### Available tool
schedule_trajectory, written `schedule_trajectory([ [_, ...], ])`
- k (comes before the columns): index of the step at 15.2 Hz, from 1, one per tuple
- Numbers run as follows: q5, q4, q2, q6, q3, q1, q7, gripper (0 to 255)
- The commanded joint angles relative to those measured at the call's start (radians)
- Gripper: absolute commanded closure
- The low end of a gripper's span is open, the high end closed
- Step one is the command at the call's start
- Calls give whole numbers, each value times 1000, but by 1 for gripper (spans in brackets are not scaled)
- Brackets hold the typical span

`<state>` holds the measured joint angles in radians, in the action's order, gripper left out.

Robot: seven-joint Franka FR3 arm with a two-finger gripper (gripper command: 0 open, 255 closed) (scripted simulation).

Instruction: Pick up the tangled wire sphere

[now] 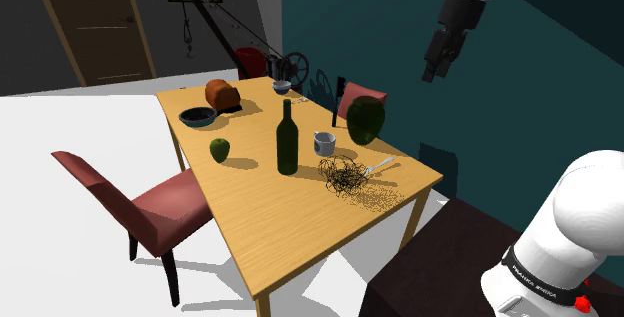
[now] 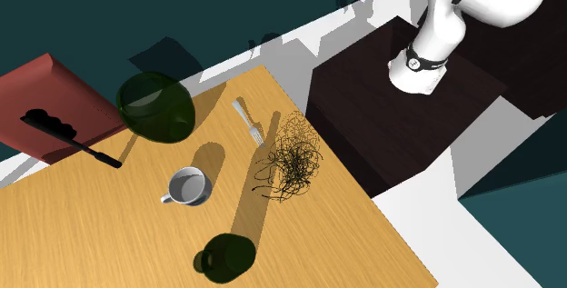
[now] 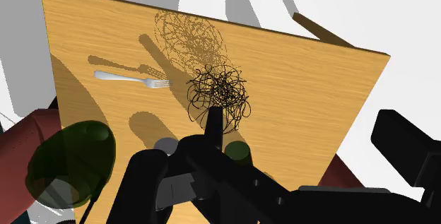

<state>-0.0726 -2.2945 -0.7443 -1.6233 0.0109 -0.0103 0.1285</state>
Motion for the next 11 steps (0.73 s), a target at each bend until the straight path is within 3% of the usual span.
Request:
schedule_trajectory([
  [1, 0, 0, 0, 0, 0, 0, 0, 0],
  [11, -39, 36, 343, -222, 53, 21, 110, 0],
])
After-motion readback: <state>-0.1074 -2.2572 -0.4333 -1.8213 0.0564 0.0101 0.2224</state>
